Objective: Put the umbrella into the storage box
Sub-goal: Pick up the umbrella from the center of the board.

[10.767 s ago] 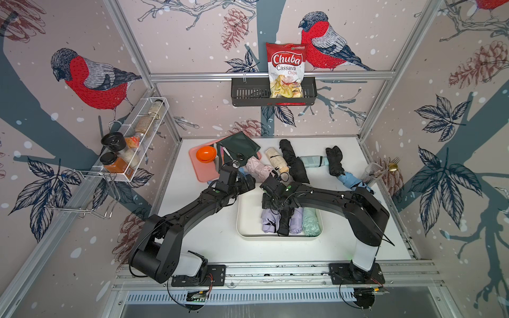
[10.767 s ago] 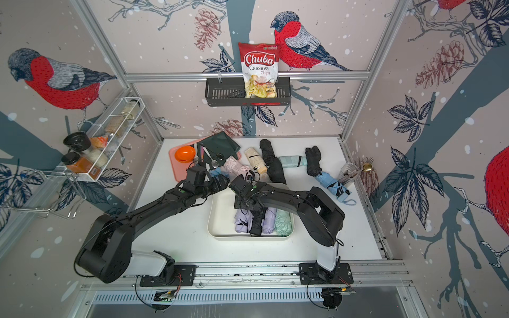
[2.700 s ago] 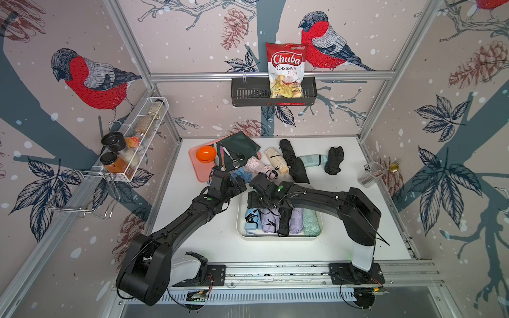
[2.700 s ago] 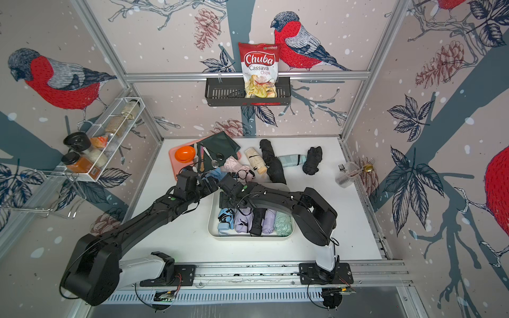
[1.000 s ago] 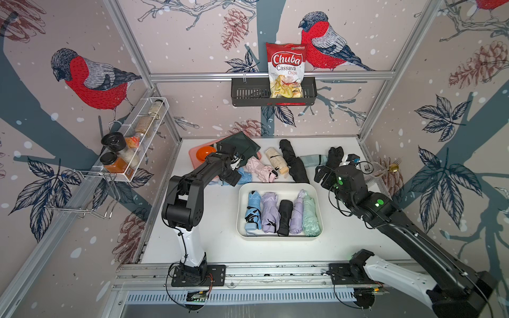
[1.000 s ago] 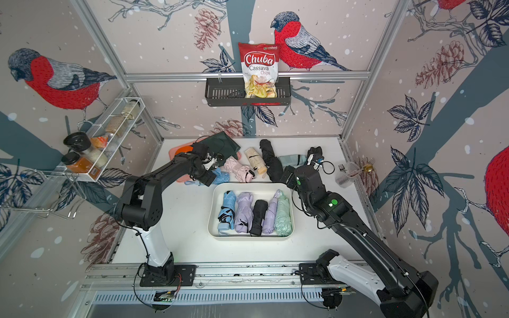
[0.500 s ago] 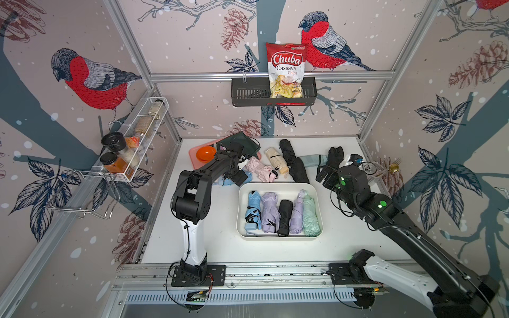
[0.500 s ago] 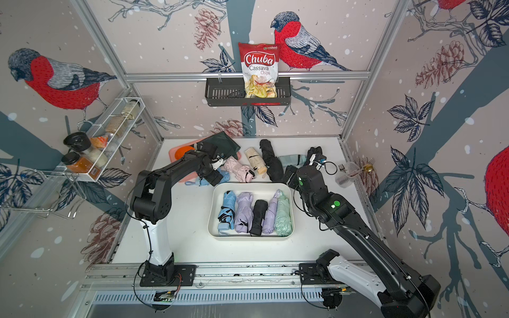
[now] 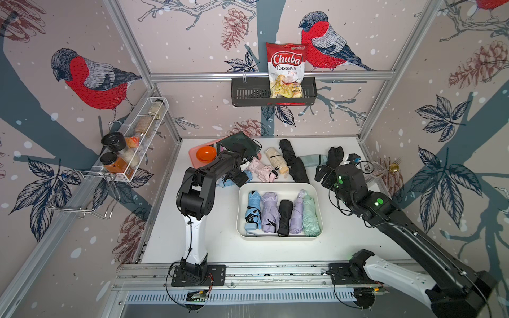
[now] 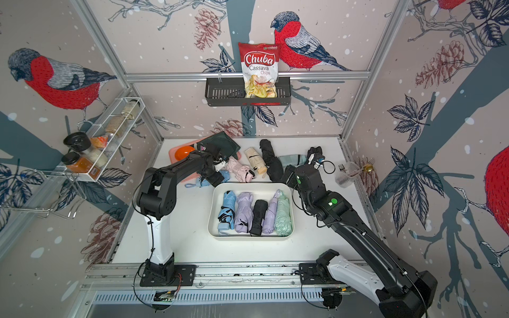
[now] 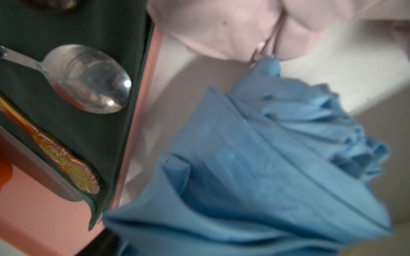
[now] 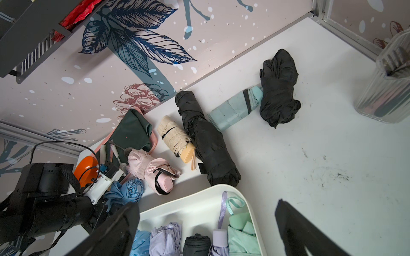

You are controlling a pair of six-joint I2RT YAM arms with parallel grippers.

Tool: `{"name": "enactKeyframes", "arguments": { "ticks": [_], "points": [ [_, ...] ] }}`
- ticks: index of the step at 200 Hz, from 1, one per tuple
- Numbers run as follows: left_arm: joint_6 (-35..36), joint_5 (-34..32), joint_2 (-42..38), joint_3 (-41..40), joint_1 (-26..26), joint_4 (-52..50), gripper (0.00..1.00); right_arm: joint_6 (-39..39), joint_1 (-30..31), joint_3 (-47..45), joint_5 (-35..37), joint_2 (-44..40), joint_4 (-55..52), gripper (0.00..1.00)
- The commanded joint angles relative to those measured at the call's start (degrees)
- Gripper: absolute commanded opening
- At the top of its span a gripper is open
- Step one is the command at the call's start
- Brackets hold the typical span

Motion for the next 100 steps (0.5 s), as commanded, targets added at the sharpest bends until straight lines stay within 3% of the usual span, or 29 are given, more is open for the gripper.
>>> {"name": "enactKeyframes", "arguments": {
  "ticks": [1,35,100],
  "points": [
    [-0.8,3.1,0.1,-0.8,-0.5,-1.0,0.85,0.0,-0.1,0.3,0.6,0.1,1.2,1.00],
    [-2.6,3.7,-1.0,-3.4,-0.5,0.0,0.77,-0.2,-0.1,0.3,0.5,0.0,1.6,1.00],
    [-6.4,3.3,-5.1,-6.1,-0.5,0.6,0.25,-1.4,0.0,-0.3,-0.3,1.6,1.5,1.00]
  ]
}}
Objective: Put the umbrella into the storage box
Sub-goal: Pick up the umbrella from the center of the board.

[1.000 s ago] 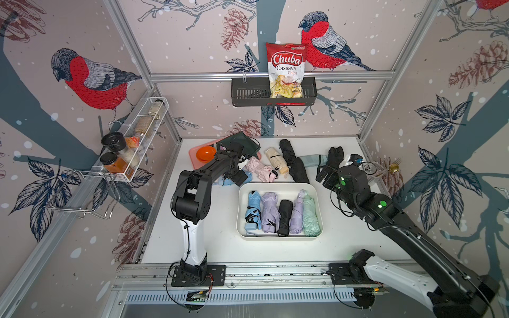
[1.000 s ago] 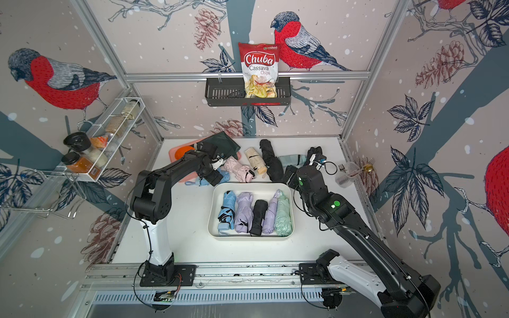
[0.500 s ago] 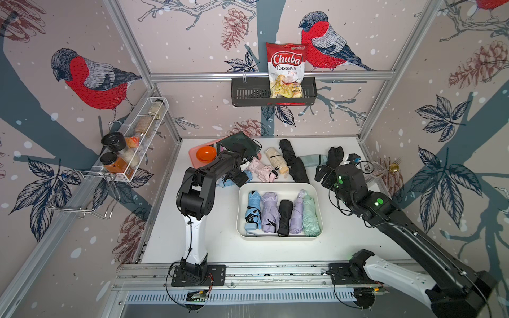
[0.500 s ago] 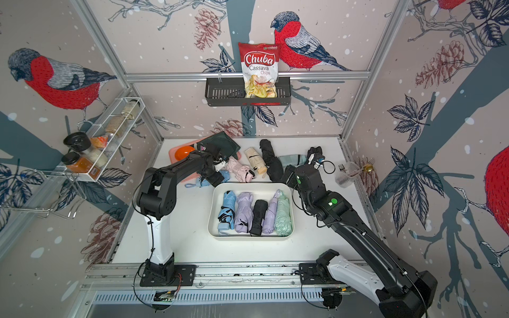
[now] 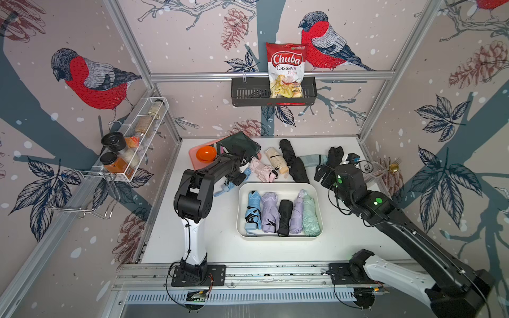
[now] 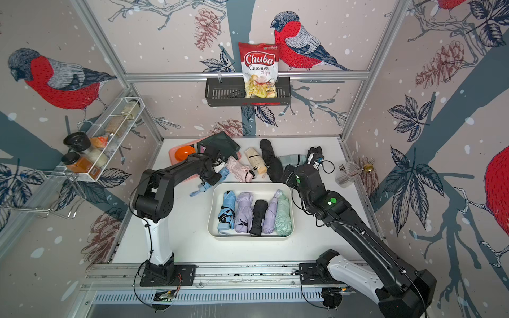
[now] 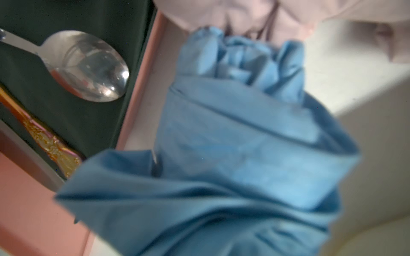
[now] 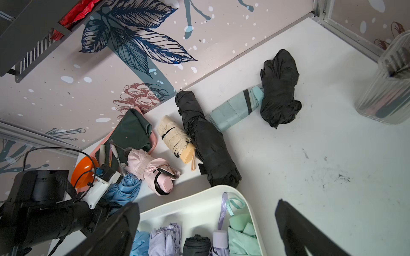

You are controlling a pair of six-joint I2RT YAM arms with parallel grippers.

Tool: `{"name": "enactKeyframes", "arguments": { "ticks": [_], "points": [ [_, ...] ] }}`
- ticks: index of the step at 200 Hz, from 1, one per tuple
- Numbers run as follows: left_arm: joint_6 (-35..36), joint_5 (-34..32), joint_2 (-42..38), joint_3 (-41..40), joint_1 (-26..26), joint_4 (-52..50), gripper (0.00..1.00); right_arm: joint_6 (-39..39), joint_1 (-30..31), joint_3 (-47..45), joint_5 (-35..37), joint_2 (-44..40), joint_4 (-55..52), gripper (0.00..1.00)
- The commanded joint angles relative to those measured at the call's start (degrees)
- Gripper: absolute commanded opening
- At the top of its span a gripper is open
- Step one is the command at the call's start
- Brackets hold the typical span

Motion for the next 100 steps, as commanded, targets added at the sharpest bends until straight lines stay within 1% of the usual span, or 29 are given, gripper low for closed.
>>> {"name": "enactKeyframes", "arguments": {
  "ticks": [1,11,29,53,77,100],
  "points": [
    [-2.9,2.1,-1.6,-0.9,-0.4,-3.2,0.24,-1.0,0.0,-0.3,-0.3,0.9,1.1,1.00],
    [-3.8,1.7,-2.6,-1.2,-0.3,-3.0,0.18,-1.5,0.0,-0.4,-0.7,1.7,1.1,1.00],
    [-6.0,0.7,-4.7,-2.0,-0.3,-2.2,0.00,-2.0,0.2,-0.6,-0.7,3.6,0.2,1.00],
    [-10.6,-1.6,-7.7,-2.5,-0.3,-1.9,0.00,-3.0,0.4,-0.8,-0.7,5.7,-0.4,1.00],
    [-16.6,-5.3,-11.0,-3.1,-0.2,-1.9,0.00,-4.6,0.7,-0.8,-0.8,6.7,-0.4,1.00],
    [-23.0,-8.2,-13.1,-1.8,-0.2,-4.8,0.00,-6.4,1.7,-0.9,-1.6,7.4,-0.1,1.00]
  ]
}}
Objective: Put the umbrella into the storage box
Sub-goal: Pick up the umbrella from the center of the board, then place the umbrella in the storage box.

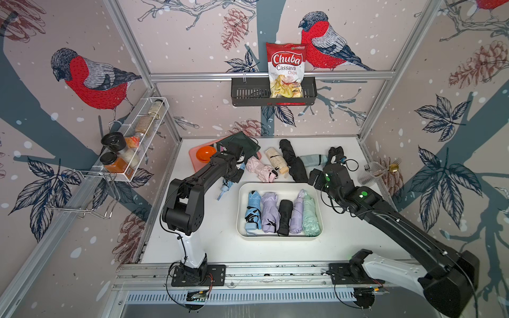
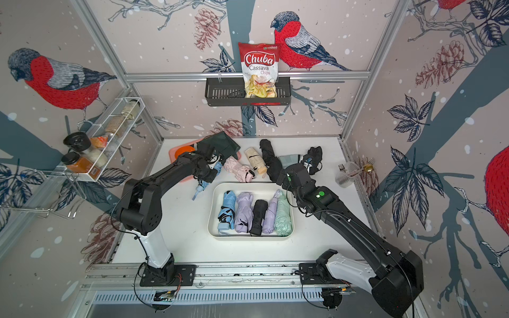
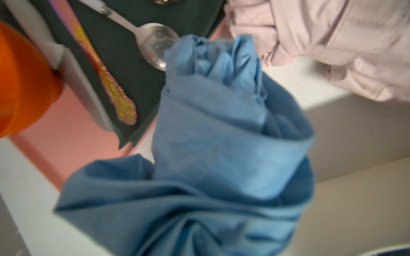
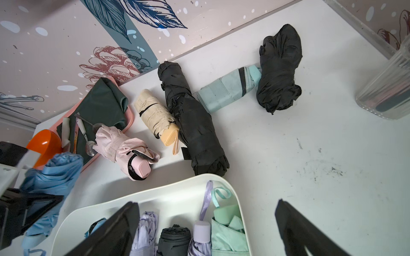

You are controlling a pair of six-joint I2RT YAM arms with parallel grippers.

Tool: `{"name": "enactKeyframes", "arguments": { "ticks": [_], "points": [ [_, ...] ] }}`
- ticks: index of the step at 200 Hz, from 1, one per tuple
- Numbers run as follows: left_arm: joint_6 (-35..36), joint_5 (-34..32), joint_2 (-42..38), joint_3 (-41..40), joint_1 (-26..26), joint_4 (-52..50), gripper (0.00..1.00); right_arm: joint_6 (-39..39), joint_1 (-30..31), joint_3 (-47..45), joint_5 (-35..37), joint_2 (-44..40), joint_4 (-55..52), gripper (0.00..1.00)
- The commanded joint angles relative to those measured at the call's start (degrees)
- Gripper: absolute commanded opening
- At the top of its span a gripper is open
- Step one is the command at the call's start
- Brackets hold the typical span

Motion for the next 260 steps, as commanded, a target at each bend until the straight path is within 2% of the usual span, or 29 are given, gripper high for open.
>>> {"name": "enactKeyframes", "arguments": {
  "ticks": [1,31,60,78,99,122,153,187,216,236,260],
  "points": [
    [-9.0,-4.5,-2.1,1.3,0.1,-2.3,0.00,-3.0,1.1,0.0,-0.8,0.8,0.3,1.00],
    [-16.0,-5.5,-7.6,0.3,0.0,-3.6,0.00,-3.5,7.1,1.1,-0.9,4.1,1.3,1.00],
    [-22.3,1.4,-14.7,-3.5,0.1,-1.8,0.00,-3.4,14.4,4.7,-1.6,11.4,1.7,0.99],
    [-25.2,5.5,-19.7,-7.0,0.1,0.2,0.00,-3.4,17.2,7.7,-5.5,16.5,2.2,0.89],
    [-28.2,5.8,-24.3,-10.5,0.0,0.7,0.00,-3.7,19.7,10.8,-10.3,22.1,3.8,0.68],
    [-31.5,7.2,-27.7,-13.5,0.2,0.9,0.00,-3.2,21.3,14.0,-14.9,27.4,4.6,0.60],
    [-33.6,16.4,-31.6,-17.4,0.2,3.4,0.00,-3.4,22.6,17.8,-20.6,33.0,5.2,0.51],
    [-36.4,24.3,-32.9,-21.6,0.1,6.1,0.00,-3.5,23.3,21.3,-21.8,38.6,4.1,0.45],
    [-37.2,26.3,-33.6,-24.5,0.0,7.1,0.00,-2.9,23.3,23.1,-22.6,41.7,4.1,0.45],
    [-37.3,26.3,-34.3,-25.4,0.0,7.0,0.00,-3.0,23.3,24.6,-22.7,43.9,4.2,0.53],
    [-37.3,25.5,-35.0,-25.8,0.0,6.7,0.00,-3.2,23.3,26.2,-23.2,46.6,3.8,0.55]
  ]
}}
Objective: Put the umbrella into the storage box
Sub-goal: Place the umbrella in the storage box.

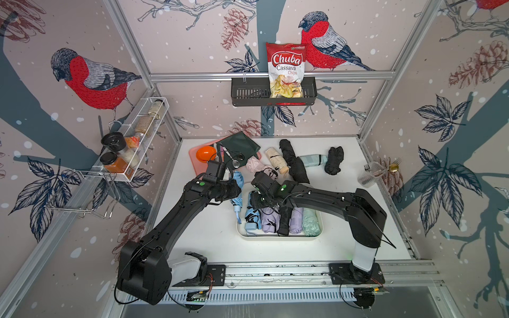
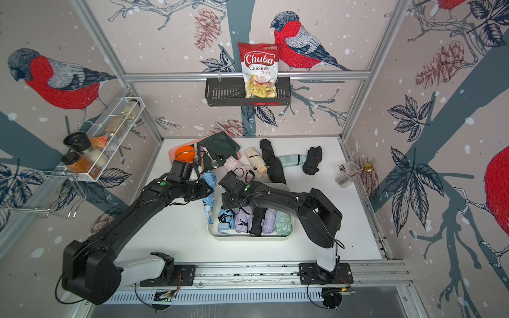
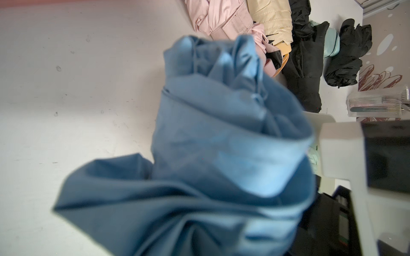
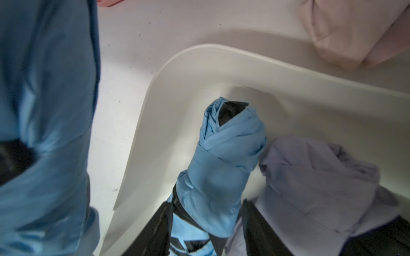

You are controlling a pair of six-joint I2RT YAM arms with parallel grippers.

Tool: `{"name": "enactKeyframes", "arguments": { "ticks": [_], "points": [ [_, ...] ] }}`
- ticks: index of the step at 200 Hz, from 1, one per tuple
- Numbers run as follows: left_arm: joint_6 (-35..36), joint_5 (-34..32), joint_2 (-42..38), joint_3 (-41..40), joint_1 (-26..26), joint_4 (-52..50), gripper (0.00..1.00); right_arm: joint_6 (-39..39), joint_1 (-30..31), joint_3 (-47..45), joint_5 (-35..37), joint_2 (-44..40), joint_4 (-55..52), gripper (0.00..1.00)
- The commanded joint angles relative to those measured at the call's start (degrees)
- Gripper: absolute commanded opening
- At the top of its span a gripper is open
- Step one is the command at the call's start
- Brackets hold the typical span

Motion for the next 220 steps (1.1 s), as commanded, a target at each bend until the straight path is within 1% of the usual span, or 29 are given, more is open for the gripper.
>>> {"name": "enactKeyframes", "arguments": {
  "ticks": [1,31,42,60,91,110,120,133,141,194,220],
  "points": [
    [-0.6,0.6,-0.9,-0.2,-0.1,2.5,0.00,-0.4,0.0,1.5,-0.9,2.1,0.1,0.55],
    [-0.2,0.4,-0.9,-0.6,0.0,1.8,0.00,0.4,-0.1,1.3,0.1,3.6,-0.4,0.56],
    [-0.4,1.2,-0.8,-0.9,0.0,2.1,0.00,0.7,-0.2,0.9,0.5,3.7,-0.9,0.53],
    [-0.9,1.9,-0.9,-1.4,-0.2,2.6,0.00,1.3,-0.1,0.2,1.4,3.0,-1.4,0.42],
    [-1.8,2.8,-0.3,-1.2,-1.1,2.9,0.00,2.7,-0.2,-2.1,2.4,0.7,-1.1,0.28],
    [-2.3,2.8,0.2,-1.0,-1.9,3.6,0.00,3.3,-0.3,-3.2,2.7,-0.4,-0.8,0.17],
    [-2.2,2.8,0.8,-0.9,-2.2,3.6,0.00,3.5,-0.3,-3.4,2.8,-0.8,-0.9,0.08],
    [-2.1,2.5,1.4,-1.0,-2.6,3.8,0.00,3.7,-0.4,-3.6,3.1,-1.3,-1.0,0.02],
    [-2.0,2.3,1.9,-1.3,-2.8,4.2,0.00,3.9,-0.3,-3.7,3.4,-1.5,-1.1,0.00],
    [-1.7,0.4,5.4,-2.7,-4.8,5.8,0.00,4.3,-0.5,-3.9,3.5,-1.9,-1.0,0.00],
    [-1.0,-2.0,7.1,-3.1,-6.3,5.7,0.00,4.3,-0.6,-4.0,3.1,-1.8,-0.4,0.00]
  ]
}}
